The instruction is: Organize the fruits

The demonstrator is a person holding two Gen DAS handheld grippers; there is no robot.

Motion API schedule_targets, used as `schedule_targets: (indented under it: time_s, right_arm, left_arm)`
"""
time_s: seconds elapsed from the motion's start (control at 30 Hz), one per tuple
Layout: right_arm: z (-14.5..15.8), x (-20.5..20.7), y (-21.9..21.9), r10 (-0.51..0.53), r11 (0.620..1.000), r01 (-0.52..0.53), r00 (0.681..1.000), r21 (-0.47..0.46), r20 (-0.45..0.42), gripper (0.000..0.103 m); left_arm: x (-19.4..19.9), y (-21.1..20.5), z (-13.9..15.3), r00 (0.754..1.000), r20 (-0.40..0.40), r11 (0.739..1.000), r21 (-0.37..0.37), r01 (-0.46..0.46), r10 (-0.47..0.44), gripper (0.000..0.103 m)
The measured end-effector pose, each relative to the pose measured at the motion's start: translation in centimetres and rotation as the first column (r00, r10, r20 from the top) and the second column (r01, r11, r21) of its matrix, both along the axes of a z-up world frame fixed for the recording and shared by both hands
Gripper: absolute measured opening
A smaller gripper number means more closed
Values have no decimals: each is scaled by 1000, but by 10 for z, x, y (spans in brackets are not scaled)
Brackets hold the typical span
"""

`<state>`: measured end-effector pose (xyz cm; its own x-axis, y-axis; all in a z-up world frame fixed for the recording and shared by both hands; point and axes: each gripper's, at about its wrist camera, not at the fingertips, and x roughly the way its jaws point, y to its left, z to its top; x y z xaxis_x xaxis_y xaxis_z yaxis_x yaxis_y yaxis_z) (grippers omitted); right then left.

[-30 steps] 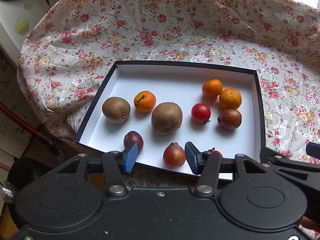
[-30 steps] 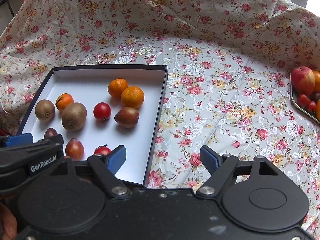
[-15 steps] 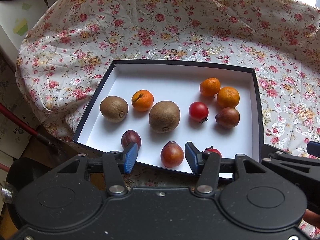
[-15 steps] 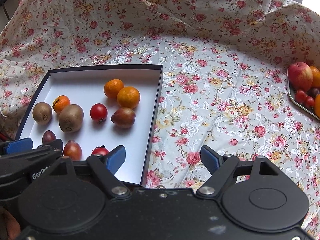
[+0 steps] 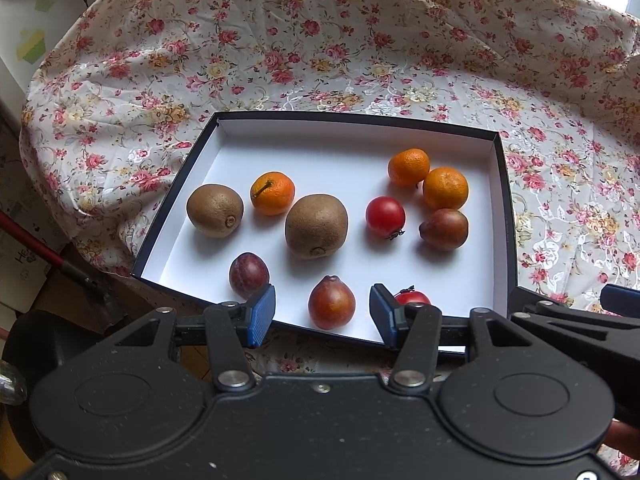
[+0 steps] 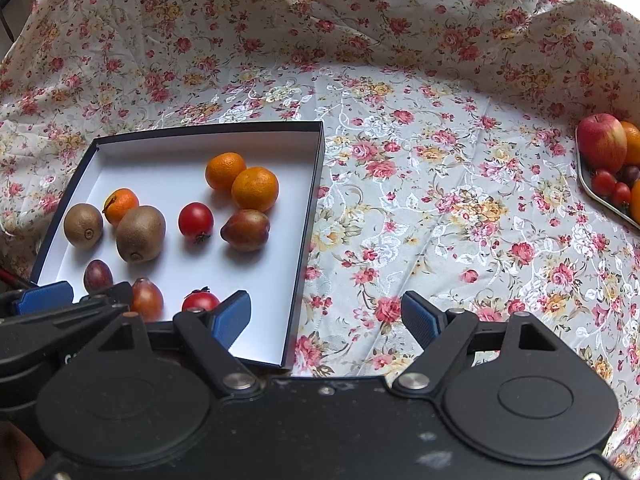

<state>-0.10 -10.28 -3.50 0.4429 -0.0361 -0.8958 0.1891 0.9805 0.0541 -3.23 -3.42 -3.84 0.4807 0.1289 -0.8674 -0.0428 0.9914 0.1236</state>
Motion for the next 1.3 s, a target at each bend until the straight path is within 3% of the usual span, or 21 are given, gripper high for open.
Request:
schedule_targets:
  time_s: [1.3]
  right_arm:
    - [-5, 2, -2, 14, 1000, -14, 1000, -12, -13, 86]
  left_arm:
    - [2, 0, -2, 1000, -27, 999, -36, 5, -6, 59]
